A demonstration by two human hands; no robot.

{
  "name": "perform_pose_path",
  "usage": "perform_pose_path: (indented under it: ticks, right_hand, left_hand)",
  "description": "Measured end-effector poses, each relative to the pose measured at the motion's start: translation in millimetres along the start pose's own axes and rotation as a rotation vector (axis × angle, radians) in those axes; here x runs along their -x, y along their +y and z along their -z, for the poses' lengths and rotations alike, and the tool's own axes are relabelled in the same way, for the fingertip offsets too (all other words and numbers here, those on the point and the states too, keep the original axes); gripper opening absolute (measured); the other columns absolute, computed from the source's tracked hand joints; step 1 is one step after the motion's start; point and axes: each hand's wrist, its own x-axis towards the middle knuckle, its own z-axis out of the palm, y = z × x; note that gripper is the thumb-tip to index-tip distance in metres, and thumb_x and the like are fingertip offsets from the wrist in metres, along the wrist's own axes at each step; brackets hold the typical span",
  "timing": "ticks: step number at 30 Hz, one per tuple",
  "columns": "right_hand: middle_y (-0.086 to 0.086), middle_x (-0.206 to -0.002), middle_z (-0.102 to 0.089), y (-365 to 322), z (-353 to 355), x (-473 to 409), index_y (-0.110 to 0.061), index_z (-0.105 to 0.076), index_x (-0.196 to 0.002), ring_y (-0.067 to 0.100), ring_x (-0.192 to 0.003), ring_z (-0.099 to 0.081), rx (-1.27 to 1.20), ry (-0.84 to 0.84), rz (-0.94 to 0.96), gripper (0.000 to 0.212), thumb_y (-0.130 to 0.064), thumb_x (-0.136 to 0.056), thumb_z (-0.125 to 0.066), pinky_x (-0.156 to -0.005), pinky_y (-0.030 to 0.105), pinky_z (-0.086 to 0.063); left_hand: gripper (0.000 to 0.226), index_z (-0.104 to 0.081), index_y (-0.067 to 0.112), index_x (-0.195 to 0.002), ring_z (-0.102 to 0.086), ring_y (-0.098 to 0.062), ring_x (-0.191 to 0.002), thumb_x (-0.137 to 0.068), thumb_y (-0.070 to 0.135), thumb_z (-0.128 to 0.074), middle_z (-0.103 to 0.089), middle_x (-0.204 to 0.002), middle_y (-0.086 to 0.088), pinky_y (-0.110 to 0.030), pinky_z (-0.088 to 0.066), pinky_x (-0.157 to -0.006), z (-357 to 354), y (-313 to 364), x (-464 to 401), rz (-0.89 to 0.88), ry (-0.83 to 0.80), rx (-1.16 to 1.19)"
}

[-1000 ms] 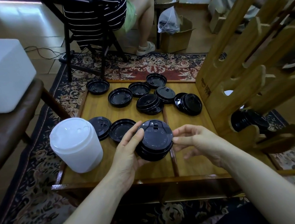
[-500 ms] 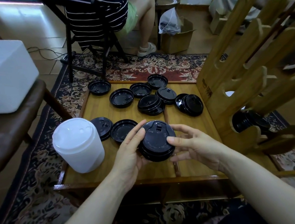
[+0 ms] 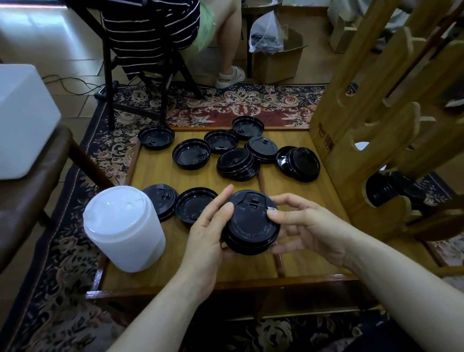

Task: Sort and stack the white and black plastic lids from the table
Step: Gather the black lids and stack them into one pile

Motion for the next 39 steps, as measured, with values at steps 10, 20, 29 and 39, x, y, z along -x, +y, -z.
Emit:
perform_pose_path:
  ticks: [10, 20, 29, 39]
  right_hand:
    - [0.019, -0.113, -0.069, 5.2, -1.1, -1.5, -0.014, -0.064, -0.099, 0.035, -0.094, -0.068, -0.004, 0.11, 0.057, 0.02, -0.032, -0.09, -0.065, -0.068, 0.045, -0.061]
    - [0.002, -0.131, -0.05, -25.8, 42.7, -48.5, -0.019, -0.047, -0.137, 0.016, -0.121, -0.049, 0.821, 0.453, 0.354, 0.07, -0.056, -0.08, -0.067, -0.101, 0.034, -0.044]
    - [0.015, -0.162, -0.013, -29.0, 107.8, -137.0, -0.021, -0.002, -0.157, 0.035, -0.149, -0.013, 0.898, 0.512, -0.055, 0.115, -0.036, -0.076, -0.082, -0.12, 0.048, -0.018]
    - [0.01, -0.162, -0.007, -7.3, 109.6, -111.5, -0.025, -0.004, -0.157, 0.033, -0.148, -0.012, 0.988, 0.479, 0.021, 0.119, -0.043, -0.071, -0.085, -0.118, 0.051, -0.022]
  left_hand:
    - [0.053, -0.063, 0.036, -0.13, -0.068, -0.017, -0.113, -0.078, 0.026, -0.07, -0.071, -0.122, 0.005, -0.044, -0.058, -0.088, 4.5, 1.6, -2.1, 0.019, -0.095, -0.03]
    - [0.051, -0.064, 0.033, -0.126, -0.073, -0.012, -0.1, -0.076, 0.024, -0.068, -0.076, -0.111, 0.005, -0.035, -0.058, -0.079, 5.0, 6.6, -4.6, 0.03, 0.018, 0.083]
    - [0.071, -0.066, 0.035, -0.122, -0.073, -0.015, -0.101, -0.06, 0.002, -0.075, -0.076, -0.11, 0.003, -0.03, -0.061, -0.076, 11.9, 7.3, -10.7, 0.076, -0.023, 0.114]
    - [0.073, -0.067, 0.035, -0.124, -0.07, -0.021, -0.107, -0.058, 0.007, -0.077, -0.073, -0.117, 0.0, -0.033, -0.059, -0.073, 6.5, 7.4, -6.6, 0.105, 0.015, 0.123]
